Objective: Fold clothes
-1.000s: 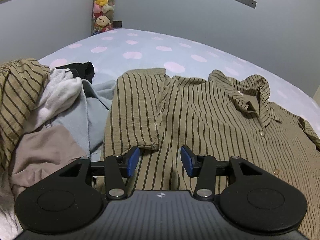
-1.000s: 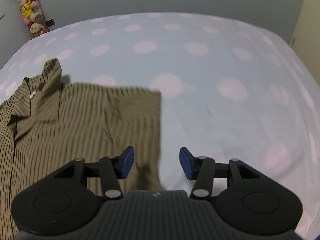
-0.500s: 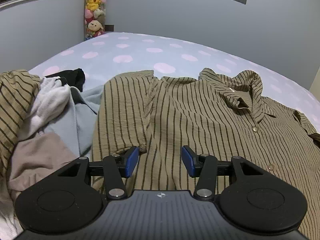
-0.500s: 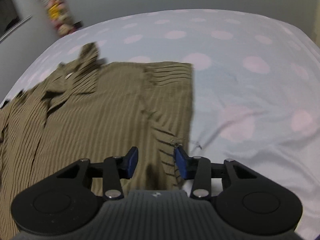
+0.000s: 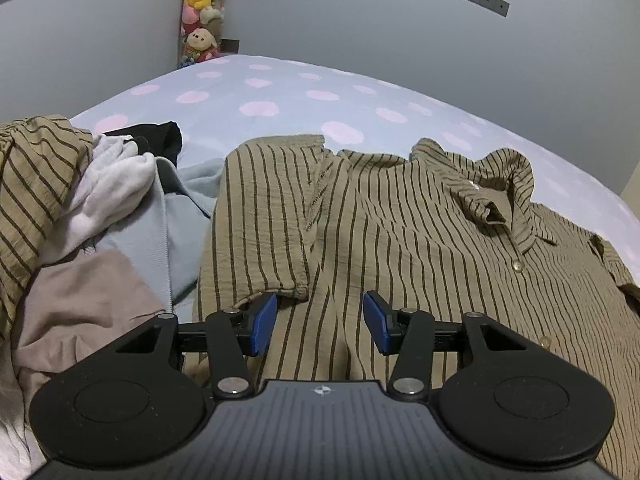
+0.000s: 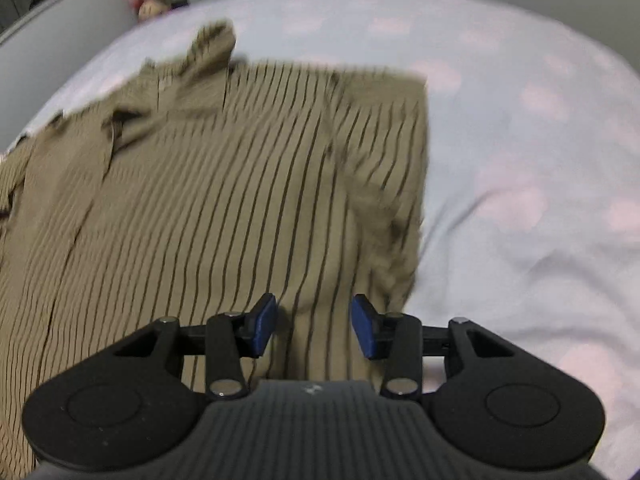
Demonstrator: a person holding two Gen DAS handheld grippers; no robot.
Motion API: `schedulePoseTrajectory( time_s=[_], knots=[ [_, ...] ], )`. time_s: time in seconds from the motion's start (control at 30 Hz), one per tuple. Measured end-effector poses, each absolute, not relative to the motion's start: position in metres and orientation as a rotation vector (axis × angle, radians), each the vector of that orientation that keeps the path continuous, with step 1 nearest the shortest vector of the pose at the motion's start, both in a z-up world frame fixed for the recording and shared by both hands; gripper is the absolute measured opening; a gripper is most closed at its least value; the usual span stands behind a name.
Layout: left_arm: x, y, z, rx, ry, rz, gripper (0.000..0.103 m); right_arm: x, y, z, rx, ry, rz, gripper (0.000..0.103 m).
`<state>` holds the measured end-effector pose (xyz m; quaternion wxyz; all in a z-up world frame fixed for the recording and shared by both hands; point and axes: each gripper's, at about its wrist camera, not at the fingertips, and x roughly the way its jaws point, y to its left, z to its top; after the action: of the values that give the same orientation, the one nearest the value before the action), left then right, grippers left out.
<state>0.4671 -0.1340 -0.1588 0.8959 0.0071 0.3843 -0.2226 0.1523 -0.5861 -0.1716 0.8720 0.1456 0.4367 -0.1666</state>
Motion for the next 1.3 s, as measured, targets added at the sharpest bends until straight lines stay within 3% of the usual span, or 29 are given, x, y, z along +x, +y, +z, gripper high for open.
schedulePoseTrajectory(
  time_s=[0.3, 0.7, 0.73, 0.8, 0.9, 1.2, 1.3],
  knots=[
    [0.467, -0.139, -0.165, 0.055, 0.807, -0.447, 0.046, 0.217, -0.631, -0.143, 0.212, 0.860, -0.411, 0.047],
    [0.472, -0.147, -0.175, 0.136, 0.772, -0.422, 0.046, 0.339, -0.672, -0.186, 0.232, 0.868, -0.537, 0.043],
    [0.473, -0.147, -0.177, 0.133, 0.777, -0.424, 0.046, 0.343, -0.674, -0.188, 0.222, 0.874, -0.550, 0.039],
    [0.476, -0.147, -0.180, 0.127, 0.786, -0.429, 0.046, 0.350, -0.678, -0.193, 0.202, 0.885, -0.575, 0.012],
    [0.477, -0.145, -0.184, 0.126, 0.797, -0.431, 0.046, 0.354, -0.684, -0.191, 0.200, 0.893, -0.582, 0.004],
    [0.477, -0.138, -0.182, 0.109, 0.798, -0.425, 0.046, 0.366, -0.694, -0.171, 0.230, 0.835, -0.620, 0.004],
    [0.477, -0.138, -0.179, 0.106, 0.791, -0.424, 0.046, 0.363, -0.690, -0.178, 0.223, 0.863, -0.614, 0.013]
  ],
)
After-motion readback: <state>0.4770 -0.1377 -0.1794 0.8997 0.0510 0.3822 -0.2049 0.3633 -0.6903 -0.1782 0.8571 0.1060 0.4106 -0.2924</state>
